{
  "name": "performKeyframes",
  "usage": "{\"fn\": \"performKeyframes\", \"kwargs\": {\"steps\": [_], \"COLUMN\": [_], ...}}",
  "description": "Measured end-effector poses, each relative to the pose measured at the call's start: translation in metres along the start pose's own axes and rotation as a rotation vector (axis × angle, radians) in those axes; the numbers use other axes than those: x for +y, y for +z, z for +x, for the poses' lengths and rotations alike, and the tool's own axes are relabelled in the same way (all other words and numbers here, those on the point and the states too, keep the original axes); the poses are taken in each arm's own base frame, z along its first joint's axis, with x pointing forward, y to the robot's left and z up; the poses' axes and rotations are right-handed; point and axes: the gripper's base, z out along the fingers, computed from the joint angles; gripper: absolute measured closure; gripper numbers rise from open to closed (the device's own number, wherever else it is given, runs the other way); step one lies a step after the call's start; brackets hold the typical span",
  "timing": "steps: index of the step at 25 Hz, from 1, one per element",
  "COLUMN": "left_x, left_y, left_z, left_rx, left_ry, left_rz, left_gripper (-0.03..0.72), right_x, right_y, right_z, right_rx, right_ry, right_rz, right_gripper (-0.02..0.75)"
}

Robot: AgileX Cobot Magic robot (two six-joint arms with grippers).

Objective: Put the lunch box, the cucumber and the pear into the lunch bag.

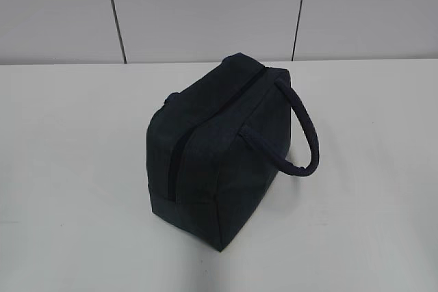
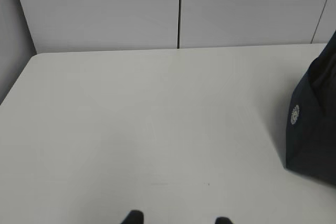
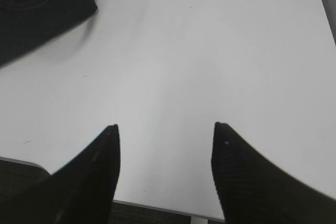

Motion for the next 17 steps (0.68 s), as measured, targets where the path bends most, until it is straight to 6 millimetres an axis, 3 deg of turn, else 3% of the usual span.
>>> {"fn": "performKeyframes", "kwargs": {"steps": [17], "left_x": [0.0000], "left_y": [0.0000], "left_z": [0.0000], "left_rx": [0.000], "left_ry": [0.000], "left_rz": [0.000], "left_gripper": [0.442], "right_x": [-0.0001], "right_y": [0.0000], "right_z": [0.0000], "right_rx": [0.000], "right_ry": [-0.001], "right_rz": [0.001], "right_gripper": [0.300]}}
